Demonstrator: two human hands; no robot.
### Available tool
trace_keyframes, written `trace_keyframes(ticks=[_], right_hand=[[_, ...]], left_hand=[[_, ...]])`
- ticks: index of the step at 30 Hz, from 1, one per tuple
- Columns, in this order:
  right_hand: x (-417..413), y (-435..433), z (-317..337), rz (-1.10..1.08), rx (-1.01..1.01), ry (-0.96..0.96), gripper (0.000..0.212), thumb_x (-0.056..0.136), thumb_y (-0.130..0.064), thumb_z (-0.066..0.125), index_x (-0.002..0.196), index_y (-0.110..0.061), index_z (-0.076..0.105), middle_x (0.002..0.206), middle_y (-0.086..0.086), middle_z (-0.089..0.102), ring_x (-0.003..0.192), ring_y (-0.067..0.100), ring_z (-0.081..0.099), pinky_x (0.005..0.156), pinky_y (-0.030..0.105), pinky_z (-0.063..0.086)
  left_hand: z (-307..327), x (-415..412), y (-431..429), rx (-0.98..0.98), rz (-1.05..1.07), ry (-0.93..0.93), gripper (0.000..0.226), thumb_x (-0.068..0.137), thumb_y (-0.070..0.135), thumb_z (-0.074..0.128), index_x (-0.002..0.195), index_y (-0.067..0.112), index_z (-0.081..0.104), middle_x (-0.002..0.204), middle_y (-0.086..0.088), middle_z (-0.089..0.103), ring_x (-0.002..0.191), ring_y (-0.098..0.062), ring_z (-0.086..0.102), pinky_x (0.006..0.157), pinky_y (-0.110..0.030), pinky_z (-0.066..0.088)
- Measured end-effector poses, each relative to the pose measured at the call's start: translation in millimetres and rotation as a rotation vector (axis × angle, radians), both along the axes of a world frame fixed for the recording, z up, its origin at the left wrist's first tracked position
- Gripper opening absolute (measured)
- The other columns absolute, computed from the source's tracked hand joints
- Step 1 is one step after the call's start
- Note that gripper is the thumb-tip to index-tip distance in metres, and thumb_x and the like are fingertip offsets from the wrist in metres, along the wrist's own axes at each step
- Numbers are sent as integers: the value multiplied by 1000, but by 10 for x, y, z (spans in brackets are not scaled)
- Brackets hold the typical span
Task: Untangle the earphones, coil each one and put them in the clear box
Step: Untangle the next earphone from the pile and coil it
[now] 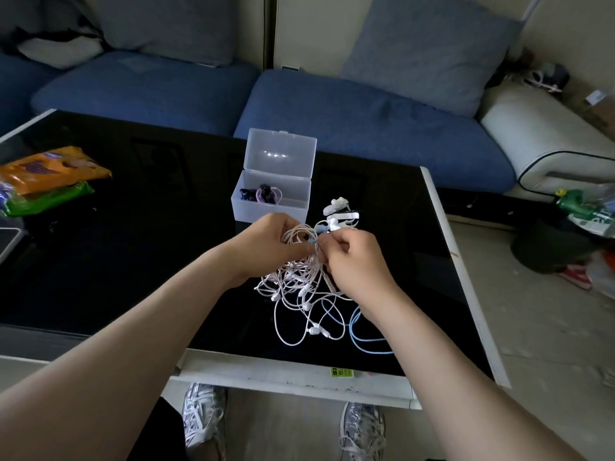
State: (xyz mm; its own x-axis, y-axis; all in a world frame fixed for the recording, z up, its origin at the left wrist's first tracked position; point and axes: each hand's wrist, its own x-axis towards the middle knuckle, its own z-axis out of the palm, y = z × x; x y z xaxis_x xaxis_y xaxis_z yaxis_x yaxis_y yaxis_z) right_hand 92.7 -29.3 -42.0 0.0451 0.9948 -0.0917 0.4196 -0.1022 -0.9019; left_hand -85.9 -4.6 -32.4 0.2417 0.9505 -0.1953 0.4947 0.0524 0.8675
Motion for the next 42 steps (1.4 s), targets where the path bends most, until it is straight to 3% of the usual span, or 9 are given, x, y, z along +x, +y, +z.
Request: trace_keyframes(ticks=[4, 11, 16, 19, 28, 30, 32, 36, 42], right_hand=[[-49, 44, -22, -120, -199, 364, 22, 110, -21, 58, 95, -12, 73, 72, -1, 65, 52, 6, 56, 55, 23, 44], [-67, 56, 107, -77, -222, 693, 17, 108, -24, 62, 100, -12, 71, 65, -3, 48, 53, 9, 36, 54, 27, 29], [125, 38, 236, -62, 232, 202, 21, 104, -33, 67, 101, -15, 78, 64, 3, 62, 53, 21, 49, 60, 26, 42], [229, 13, 233, -126, 448, -35, 19, 105, -32, 66, 92, -19, 73, 59, -13, 56, 54, 5, 50, 57, 22, 39], [330, -49, 303, 10, 524, -194, 14, 103, -30, 70, 95, -19, 75, 65, -10, 63, 59, 4, 57, 58, 11, 36], [325, -44, 263, 87, 481, -272, 12, 102, -32, 70, 95, -23, 75, 70, -11, 65, 64, 4, 60, 61, 18, 42], [314, -34, 249, 142, 437, -338, 10, 102, -28, 69, 94, -24, 74, 74, -13, 65, 64, 5, 61, 60, 24, 46], [273, -41, 257, 276, 356, -329, 11, 101, -15, 65, 101, -19, 75, 94, -5, 70, 83, 9, 68, 76, 30, 54], [300, -78, 308, 242, 312, -229, 13, 91, -13, 69, 93, -23, 77, 72, -3, 75, 64, 13, 69, 65, 34, 57]], left_hand=[[4, 9, -5, 5, -4, -164, 54, 88, 19, 86, 129, 31, 53, 98, -10, 75, 75, -13, 68, 71, -28, 57], [-22, -46, 10, 235, -98, 138, 16, 88, 37, 84, 92, 28, 71, 86, 14, 71, 81, -1, 67, 73, -19, 50], [-59, -166, 36, 413, 99, 448, 35, 86, 24, 81, 113, 28, 60, 109, 5, 66, 103, -25, 64, 86, -43, 52], [-61, -241, 48, 507, 186, 668, 40, 84, 17, 75, 121, 25, 61, 122, -2, 63, 115, -32, 58, 91, -47, 41], [-44, -102, -53, 217, 139, 1059, 45, 73, 41, 75, 114, 28, 66, 136, -9, 39, 127, -44, 31, 116, -64, 18], [25, -12, -76, 271, 134, 919, 45, 79, 39, 68, 122, 28, 64, 139, -7, 46, 132, -40, 33, 113, -57, 22], [92, 101, -73, 322, 142, 522, 36, 90, 27, 56, 125, 28, 67, 132, 2, 58, 131, -30, 46, 108, -44, 34], [192, 345, -87, 97, 24, -183, 40, 109, 31, 41, 99, 13, 75, 95, -3, 76, 91, -11, 68, 94, -41, 55], [164, 361, -87, 1, -120, -66, 69, 111, 55, 35, 73, 6, 64, 62, -11, 64, 61, -19, 59, 71, -32, 49]])
